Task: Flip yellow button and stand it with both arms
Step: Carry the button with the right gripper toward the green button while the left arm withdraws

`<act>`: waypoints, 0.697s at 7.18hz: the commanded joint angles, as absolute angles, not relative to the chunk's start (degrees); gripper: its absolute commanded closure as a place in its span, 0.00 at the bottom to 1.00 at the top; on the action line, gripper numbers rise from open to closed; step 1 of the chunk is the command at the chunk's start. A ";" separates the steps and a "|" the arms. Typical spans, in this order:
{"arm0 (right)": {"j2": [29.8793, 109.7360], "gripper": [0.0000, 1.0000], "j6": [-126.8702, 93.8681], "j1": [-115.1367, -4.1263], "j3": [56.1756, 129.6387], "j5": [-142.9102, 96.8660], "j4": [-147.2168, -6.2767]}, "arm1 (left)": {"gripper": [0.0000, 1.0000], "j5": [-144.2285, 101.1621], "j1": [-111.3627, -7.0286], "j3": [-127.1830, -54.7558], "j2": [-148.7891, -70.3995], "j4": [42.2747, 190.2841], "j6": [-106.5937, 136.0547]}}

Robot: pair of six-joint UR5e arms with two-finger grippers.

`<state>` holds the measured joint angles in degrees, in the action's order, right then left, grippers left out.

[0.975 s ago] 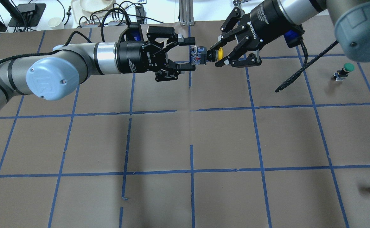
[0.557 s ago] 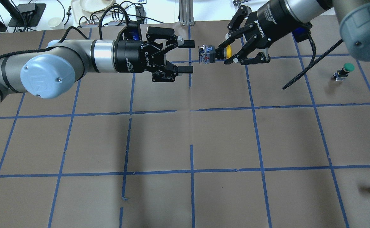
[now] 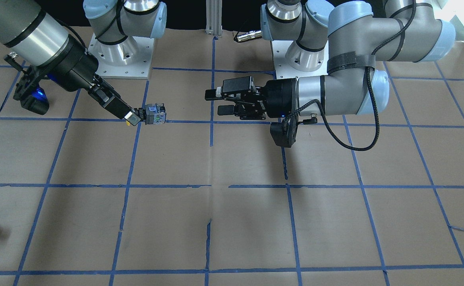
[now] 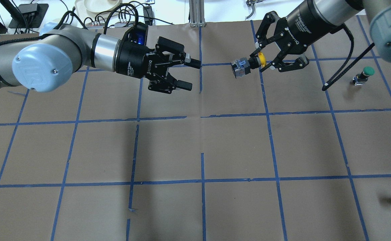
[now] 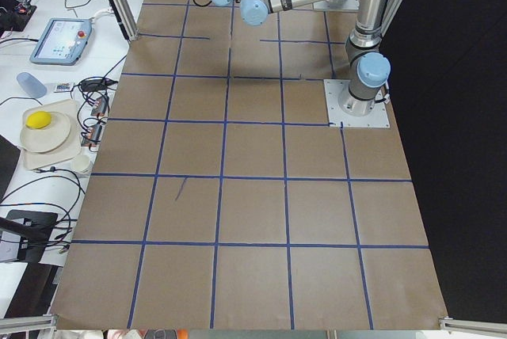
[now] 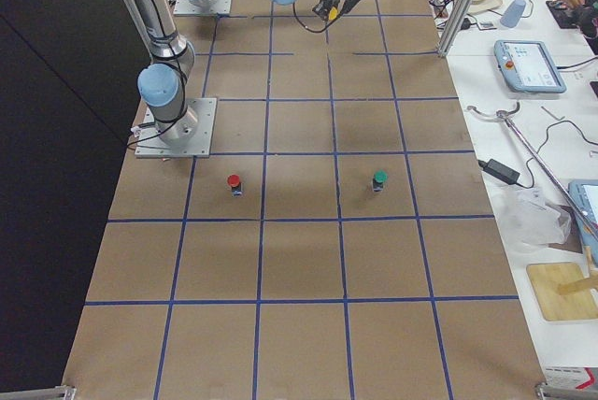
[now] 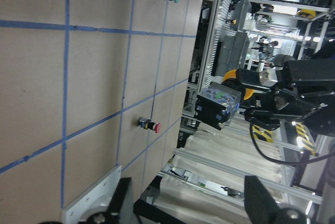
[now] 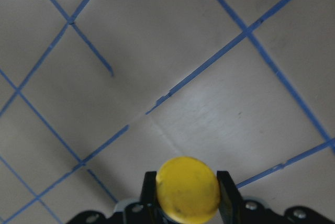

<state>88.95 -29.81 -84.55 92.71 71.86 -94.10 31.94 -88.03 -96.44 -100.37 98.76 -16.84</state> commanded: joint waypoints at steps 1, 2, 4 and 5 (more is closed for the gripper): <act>89.12 0.91 -12.91 -84.38 94.03 83.97 -94.04 | 0.22 46.59 -88.07 -96.06 -100.63 90.49 -12.43; 89.99 0.92 -5.26 -83.94 95.70 87.76 -95.26 | 0.22 52.93 -88.15 -96.15 -100.98 85.92 -9.70; 91.22 0.93 12.73 -76.59 101.31 91.84 -104.54 | 0.21 64.61 -88.50 -95.63 -100.64 82.46 -9.06; 91.58 0.93 21.10 -72.29 104.91 91.67 -110.07 | 0.19 71.39 -88.94 -93.54 -100.72 82.53 -8.97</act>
<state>90.94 9.90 -77.40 100.72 90.88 -103.49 63.39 -88.56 -95.21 -100.76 83.35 -9.29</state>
